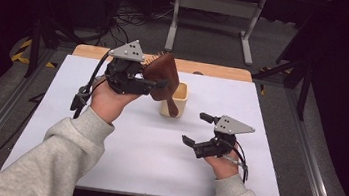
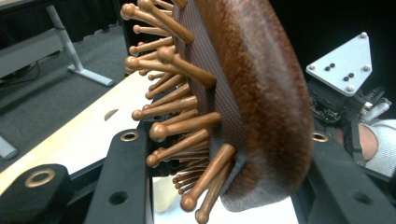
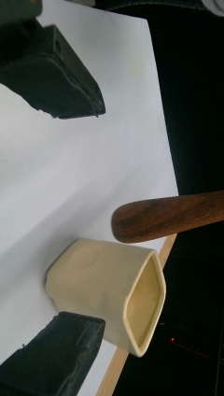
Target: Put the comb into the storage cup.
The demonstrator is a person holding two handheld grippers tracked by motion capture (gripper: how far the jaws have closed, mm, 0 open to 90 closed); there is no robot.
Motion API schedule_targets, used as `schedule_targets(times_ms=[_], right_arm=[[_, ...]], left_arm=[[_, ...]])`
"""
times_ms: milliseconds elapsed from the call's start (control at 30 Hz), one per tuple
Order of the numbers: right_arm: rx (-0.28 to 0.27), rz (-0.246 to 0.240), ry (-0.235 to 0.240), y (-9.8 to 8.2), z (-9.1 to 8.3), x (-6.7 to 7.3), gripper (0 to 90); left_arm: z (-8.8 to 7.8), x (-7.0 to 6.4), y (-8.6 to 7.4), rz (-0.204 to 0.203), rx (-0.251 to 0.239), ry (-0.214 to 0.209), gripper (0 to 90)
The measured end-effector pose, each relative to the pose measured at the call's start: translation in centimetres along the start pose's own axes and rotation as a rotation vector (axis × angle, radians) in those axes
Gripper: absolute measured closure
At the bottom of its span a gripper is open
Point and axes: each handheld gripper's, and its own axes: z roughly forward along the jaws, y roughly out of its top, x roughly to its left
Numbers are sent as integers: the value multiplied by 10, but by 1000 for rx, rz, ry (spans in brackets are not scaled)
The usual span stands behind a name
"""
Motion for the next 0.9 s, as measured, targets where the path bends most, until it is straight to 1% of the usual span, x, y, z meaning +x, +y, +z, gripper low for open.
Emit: schedule_targets(times_ms=[100, 167, 267, 367, 500, 567, 600, 700, 900], right_arm=[[-7, 9, -8, -1, -2, -3, 13], [-11, 12, -18, -1, -4, -3, 20], [-23, 3, -33, 0, -6, -3, 24], [-31, -6, -34, 0, -7, -3, 24], [-33, -1, -33, 0, -8, -4, 24], [-33, -3, -32, 1, -8, -3, 24], [-35, -2, -31, 1, -8, -3, 24], [-37, -3, -31, 1, -8, -3, 24], [-29, -9, -32, 1, -8, -3, 24]], left_arm=[[0, 5, 5, 3, -2, 10, 567], [1, 7, 7, -5, -9, 17, 565], [2, 11, 11, -2, -10, 28, 564], [4, 14, 14, -2, -15, 38, 563], [8, 19, 18, -5, -21, 52, 563], [10, 20, 20, -15, -22, 55, 563], [11, 22, 21, -7, -22, 67, 563], [14, 24, 22, -17, -28, 75, 561], [19, 30, 26, -25, -30, 111, 560]])
